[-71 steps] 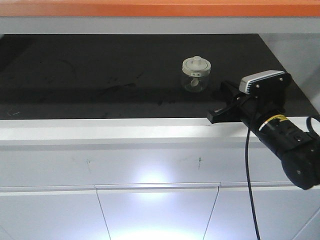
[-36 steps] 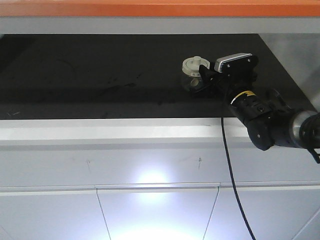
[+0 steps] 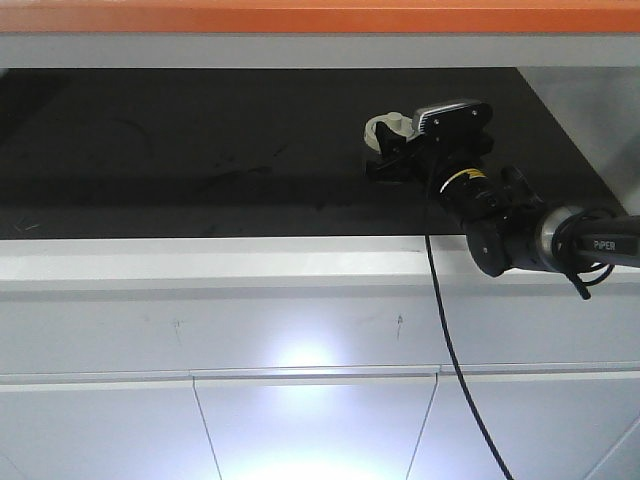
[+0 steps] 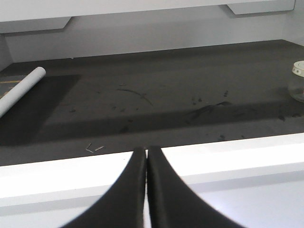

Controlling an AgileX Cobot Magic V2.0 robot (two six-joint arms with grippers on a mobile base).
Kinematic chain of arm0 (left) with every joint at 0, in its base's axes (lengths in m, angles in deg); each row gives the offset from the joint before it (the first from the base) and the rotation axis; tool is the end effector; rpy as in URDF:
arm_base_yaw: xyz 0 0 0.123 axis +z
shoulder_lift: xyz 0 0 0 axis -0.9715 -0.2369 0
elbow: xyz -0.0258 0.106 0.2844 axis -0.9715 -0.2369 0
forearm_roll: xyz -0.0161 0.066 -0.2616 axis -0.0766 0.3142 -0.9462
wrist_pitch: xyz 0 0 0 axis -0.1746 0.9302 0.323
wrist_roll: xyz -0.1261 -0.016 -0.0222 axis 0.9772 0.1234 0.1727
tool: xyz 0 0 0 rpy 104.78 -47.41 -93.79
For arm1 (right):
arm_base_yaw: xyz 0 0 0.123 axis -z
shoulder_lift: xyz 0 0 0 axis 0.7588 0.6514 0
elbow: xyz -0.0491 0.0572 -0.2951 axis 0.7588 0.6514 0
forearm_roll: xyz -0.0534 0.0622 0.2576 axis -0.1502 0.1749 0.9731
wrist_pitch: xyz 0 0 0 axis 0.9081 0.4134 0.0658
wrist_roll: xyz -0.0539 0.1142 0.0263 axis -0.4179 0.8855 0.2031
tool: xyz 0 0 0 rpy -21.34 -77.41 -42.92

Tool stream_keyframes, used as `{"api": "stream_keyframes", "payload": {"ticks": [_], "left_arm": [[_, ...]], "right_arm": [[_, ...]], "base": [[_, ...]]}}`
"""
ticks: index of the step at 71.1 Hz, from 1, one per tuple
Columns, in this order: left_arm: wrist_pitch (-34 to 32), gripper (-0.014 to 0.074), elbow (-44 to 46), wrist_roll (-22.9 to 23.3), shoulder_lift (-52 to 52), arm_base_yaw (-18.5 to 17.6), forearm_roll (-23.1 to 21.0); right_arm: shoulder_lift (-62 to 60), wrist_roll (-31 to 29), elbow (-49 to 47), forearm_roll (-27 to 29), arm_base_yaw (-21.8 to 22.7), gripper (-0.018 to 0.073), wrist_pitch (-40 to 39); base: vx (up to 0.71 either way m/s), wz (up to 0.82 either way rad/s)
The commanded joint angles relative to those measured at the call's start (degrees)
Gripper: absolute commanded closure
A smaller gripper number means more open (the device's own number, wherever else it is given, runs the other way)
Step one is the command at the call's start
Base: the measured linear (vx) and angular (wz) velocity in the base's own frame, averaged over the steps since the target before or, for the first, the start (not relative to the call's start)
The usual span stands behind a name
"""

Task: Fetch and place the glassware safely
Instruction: 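Close the right gripper around the white lid of the jar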

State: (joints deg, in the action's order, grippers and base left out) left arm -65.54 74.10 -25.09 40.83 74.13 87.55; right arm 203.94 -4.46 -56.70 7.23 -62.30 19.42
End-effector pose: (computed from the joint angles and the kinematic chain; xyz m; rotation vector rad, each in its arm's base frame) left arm 0.1254 -0.0045 0.2999 0.0756 1.6895 0.0131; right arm 0.5083 0.1323 0.1937 -0.2996 1.5158 0.2351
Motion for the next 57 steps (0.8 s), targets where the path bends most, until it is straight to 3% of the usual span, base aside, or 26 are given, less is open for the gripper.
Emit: {"api": "stream_keyframes", "payload": {"ticks": [1, 38, 57], "left_arm": [[-4.1, 0.0603, 1.4, 0.2, -0.2, 0.2, -0.5], [-4.1, 0.0603, 1.4, 0.2, -0.2, 0.2, -0.5], [-4.1, 0.0603, 1.4, 0.2, -0.2, 0.2, -0.5]], "right_arm": [[-2.3, -0.6, -3.7, 1.0, 0.1, 0.0095, -3.4], [3.4, -2.9, -15.7, 1.3, 0.1, 0.0095, 4.8], [4.1, -3.3, -16.3, 1.3, 0.1, 0.0129, 7.4]], "base": [[0.0, 0.0], [0.0, 0.0], [0.0, 0.0]]}}
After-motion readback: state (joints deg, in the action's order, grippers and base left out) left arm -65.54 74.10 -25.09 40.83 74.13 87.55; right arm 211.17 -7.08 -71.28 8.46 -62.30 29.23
